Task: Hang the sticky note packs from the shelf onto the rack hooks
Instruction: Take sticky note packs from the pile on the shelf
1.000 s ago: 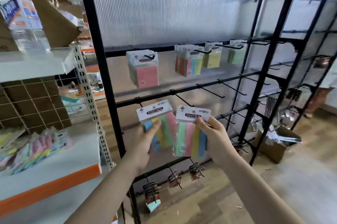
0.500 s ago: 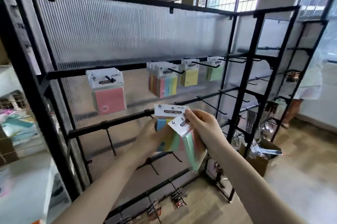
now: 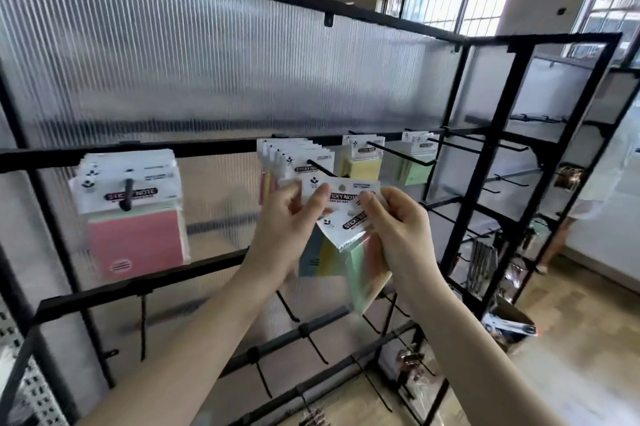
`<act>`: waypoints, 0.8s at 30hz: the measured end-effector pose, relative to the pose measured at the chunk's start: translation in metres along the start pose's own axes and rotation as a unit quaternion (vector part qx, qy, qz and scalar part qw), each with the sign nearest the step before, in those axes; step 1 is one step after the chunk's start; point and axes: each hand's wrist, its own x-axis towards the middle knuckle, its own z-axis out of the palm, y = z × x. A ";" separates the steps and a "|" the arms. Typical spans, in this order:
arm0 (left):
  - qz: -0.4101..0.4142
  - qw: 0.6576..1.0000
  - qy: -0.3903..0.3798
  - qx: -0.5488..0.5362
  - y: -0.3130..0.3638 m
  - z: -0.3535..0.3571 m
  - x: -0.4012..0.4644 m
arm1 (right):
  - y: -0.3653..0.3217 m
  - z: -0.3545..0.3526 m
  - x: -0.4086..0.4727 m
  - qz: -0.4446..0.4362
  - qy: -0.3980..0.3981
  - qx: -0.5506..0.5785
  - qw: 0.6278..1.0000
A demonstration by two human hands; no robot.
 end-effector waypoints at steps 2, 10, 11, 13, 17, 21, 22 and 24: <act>0.020 1.000 0.007 -0.009 -0.004 0.006 0.010 | 0.005 -0.003 0.008 -0.002 0.008 0.000 1.000; 0.018 0.998 0.058 -0.033 -0.009 0.016 0.016 | 0.013 -0.008 0.034 -0.014 -0.043 0.009 0.999; 0.017 0.997 0.061 -0.041 -0.007 0.017 0.015 | 0.014 -0.009 0.036 -0.017 -0.052 0.009 0.998; 0.020 0.997 0.064 -0.037 -0.007 0.017 0.013 | 0.018 -0.011 0.039 -0.021 -0.067 0.004 0.998; 0.030 0.995 0.091 -0.018 -0.007 0.019 0.009 | 0.020 -0.011 0.046 -0.034 -0.104 0.010 0.994; 0.040 0.992 0.120 -0.008 -0.003 0.025 0.009 | 0.021 -0.012 0.054 -0.043 -0.133 0.024 0.990; 0.045 0.991 0.128 -0.003 -0.002 0.026 0.009 | 0.020 -0.012 0.057 -0.051 -0.138 0.018 0.989; 0.050 0.989 0.142 -0.002 -0.001 0.030 0.008 | 0.020 -0.014 0.061 -0.060 -0.149 0.022 0.987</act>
